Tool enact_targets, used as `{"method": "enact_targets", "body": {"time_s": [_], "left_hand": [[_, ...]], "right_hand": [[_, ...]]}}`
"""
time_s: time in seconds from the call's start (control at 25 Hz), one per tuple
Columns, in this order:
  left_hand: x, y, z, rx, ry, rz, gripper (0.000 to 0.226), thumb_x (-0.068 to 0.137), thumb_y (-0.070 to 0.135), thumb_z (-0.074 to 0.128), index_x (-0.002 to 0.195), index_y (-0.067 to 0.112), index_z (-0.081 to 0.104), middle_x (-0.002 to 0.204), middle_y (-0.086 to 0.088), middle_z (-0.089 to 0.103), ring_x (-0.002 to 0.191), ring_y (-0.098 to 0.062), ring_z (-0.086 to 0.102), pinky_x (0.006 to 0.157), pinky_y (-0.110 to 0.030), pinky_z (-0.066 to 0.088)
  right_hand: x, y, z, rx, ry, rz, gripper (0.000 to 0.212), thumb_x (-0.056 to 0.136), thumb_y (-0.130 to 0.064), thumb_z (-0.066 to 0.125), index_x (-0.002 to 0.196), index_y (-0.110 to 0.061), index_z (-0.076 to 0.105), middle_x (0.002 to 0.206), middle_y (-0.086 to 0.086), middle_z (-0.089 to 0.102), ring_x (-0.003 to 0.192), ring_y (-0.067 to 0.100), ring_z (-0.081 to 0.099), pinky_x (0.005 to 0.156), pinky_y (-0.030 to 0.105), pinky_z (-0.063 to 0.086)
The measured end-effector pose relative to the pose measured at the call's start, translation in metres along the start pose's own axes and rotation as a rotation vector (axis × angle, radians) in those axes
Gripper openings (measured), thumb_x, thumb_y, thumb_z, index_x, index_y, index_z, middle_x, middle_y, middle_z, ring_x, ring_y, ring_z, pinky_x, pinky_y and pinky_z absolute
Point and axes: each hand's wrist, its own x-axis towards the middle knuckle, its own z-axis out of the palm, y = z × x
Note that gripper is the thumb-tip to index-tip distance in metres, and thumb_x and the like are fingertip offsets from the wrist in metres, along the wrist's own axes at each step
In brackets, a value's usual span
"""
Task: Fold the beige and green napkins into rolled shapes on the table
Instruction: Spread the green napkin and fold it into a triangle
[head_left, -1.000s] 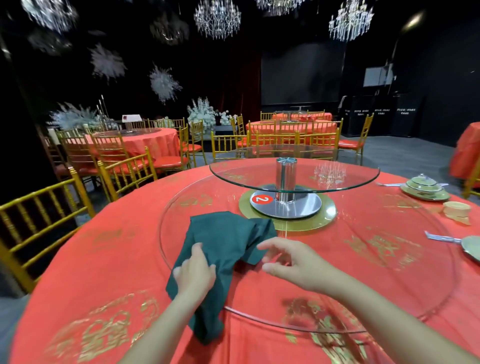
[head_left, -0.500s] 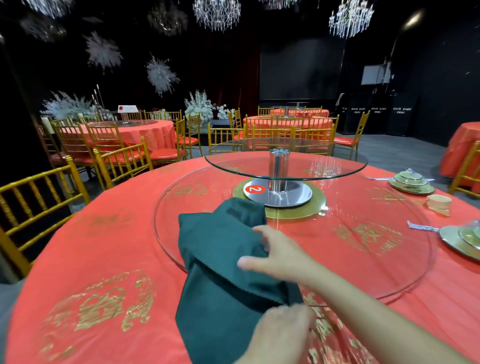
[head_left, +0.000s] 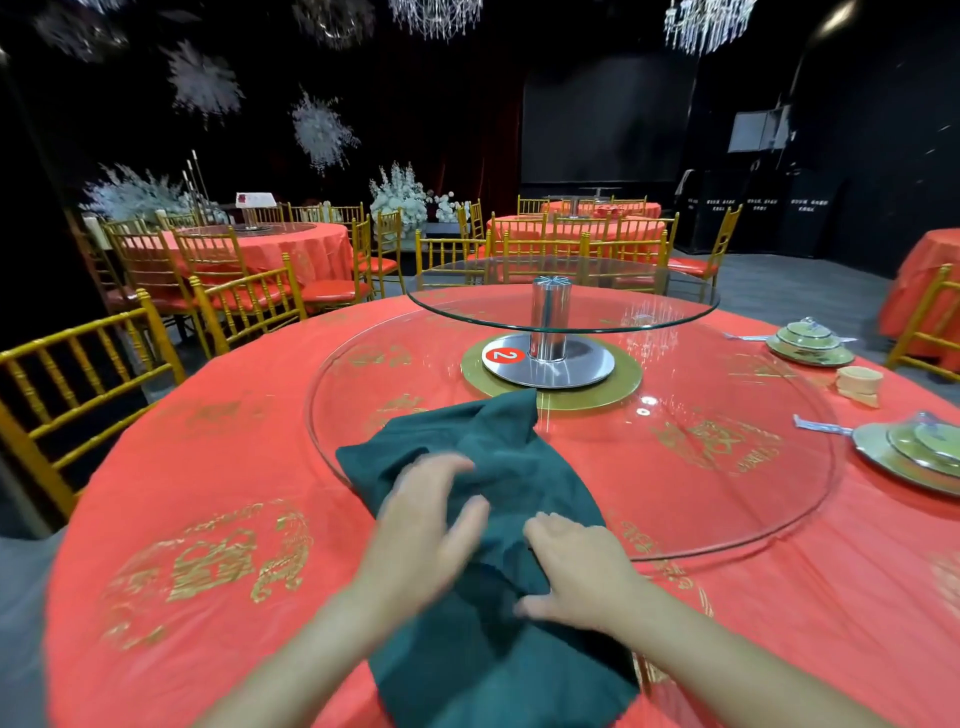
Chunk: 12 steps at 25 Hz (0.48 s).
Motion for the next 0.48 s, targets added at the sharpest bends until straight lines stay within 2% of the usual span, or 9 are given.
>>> {"method": "enact_targets", "body": {"time_s": [0.08,0.16,0.2,0.28,0.36,0.4,0.48], "left_hand": [[0.022,-0.009,-0.008,0.068,0.062,-0.114,0.058,0.086,0.047,0.04,0.132,0.012,0.044,0.134,-0.001,0.048,0.126,-0.017,0.043,0.105,-0.031,0.032],[0.025,-0.021,0.005,0.074,-0.05,-0.217,0.058,0.094,0.042,0.04,0.142,0.01,0.031,0.146,-0.004,0.037,0.136,-0.018,0.032,0.11,-0.031,0.024],[0.026,-0.027,0.01,0.065,-0.079,-0.246,0.058,0.096,0.04,0.039,0.144,0.011,0.027,0.149,-0.005,0.033,0.138,-0.018,0.028,0.112,-0.033,0.023],[0.037,-0.039,0.008,0.044,-0.138,-0.27,0.066,0.094,0.052,0.034,0.147,0.014,0.023,0.15,-0.005,0.033,0.139,-0.019,0.028,0.114,-0.038,0.024],[0.046,-0.039,0.014,0.06,-0.215,-0.298,0.079,0.083,0.066,0.023,0.147,0.019,0.024,0.147,-0.002,0.039,0.137,-0.02,0.033,0.111,-0.042,0.027],[0.049,-0.035,0.02,0.102,-0.26,-0.284,0.08,0.082,0.068,0.02,0.146,0.02,0.026,0.145,0.0,0.042,0.135,-0.021,0.036,0.11,-0.042,0.029],[0.059,-0.026,0.032,0.185,-0.35,-0.273,0.069,0.088,0.064,0.02,0.143,0.023,0.032,0.142,0.003,0.047,0.132,-0.02,0.041,0.108,-0.04,0.031]], "right_hand": [[-0.008,0.006,0.004,0.067,0.081,0.087,0.026,0.087,-0.037,0.042,0.103,-0.018,0.047,0.109,0.002,0.059,0.105,0.025,0.055,0.07,0.035,0.038],[-0.011,0.018,0.005,0.378,0.259,0.25,0.007,0.088,-0.024,0.045,0.088,-0.019,0.05,0.088,0.004,0.064,0.087,0.029,0.059,0.064,0.036,0.035],[-0.016,0.028,0.001,0.593,0.329,0.365,0.007,0.087,-0.019,0.048,0.08,-0.017,0.05,0.076,0.005,0.062,0.078,0.029,0.057,0.062,0.037,0.035],[-0.026,0.067,0.0,0.911,0.423,0.597,0.017,0.085,-0.012,0.049,0.069,-0.009,0.049,0.066,0.008,0.053,0.069,0.028,0.05,0.061,0.036,0.036],[-0.042,0.106,0.003,1.043,0.456,0.793,0.023,0.081,-0.021,0.046,0.062,-0.008,0.049,0.066,0.014,0.05,0.065,0.03,0.05,0.059,0.032,0.041],[-0.051,0.126,0.008,1.101,0.477,0.886,0.026,0.078,-0.029,0.044,0.06,-0.01,0.049,0.066,0.016,0.051,0.065,0.032,0.055,0.058,0.032,0.044],[-0.071,0.158,0.016,1.18,0.494,1.035,0.03,0.082,-0.03,0.044,0.061,-0.011,0.053,0.064,0.016,0.055,0.061,0.029,0.057,0.054,0.031,0.042]]}}
